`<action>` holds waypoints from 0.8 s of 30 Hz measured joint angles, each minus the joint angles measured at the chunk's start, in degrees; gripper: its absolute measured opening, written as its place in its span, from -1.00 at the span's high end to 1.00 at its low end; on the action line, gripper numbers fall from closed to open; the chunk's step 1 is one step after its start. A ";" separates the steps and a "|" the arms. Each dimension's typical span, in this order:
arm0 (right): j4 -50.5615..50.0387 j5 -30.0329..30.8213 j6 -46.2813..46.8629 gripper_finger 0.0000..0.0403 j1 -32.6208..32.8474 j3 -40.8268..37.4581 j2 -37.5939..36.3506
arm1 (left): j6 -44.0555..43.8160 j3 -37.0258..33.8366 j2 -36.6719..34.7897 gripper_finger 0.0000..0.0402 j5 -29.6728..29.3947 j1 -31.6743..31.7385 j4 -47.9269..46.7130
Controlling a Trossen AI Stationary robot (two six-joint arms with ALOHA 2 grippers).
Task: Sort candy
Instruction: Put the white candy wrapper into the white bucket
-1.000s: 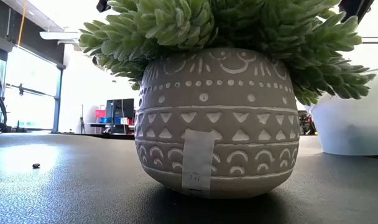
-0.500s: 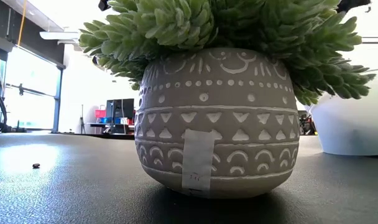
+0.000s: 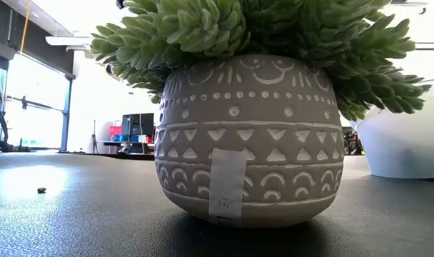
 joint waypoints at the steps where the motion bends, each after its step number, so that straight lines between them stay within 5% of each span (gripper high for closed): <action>1: 3.61 0.01 -1.05 0.34 -1.03 0.00 1.59 | 1.06 0.00 0.00 0.55 -0.52 0.00 0.01; 9: 23.52 -3.72 -1.38 0.34 -6.78 0.00 13.40 | 5.60 0.00 0.00 0.55 -3.92 0.00 0.01; 17: 28.66 -7.69 8.12 0.34 -10.99 0.00 21.03 | 8.08 -0.09 0.02 0.55 -4.48 0.00 0.70; 24: 35.26 -20.86 -20.73 0.34 -14.48 0.00 24.07 | 9.40 -0.09 0.02 0.55 -4.50 0.39 1.35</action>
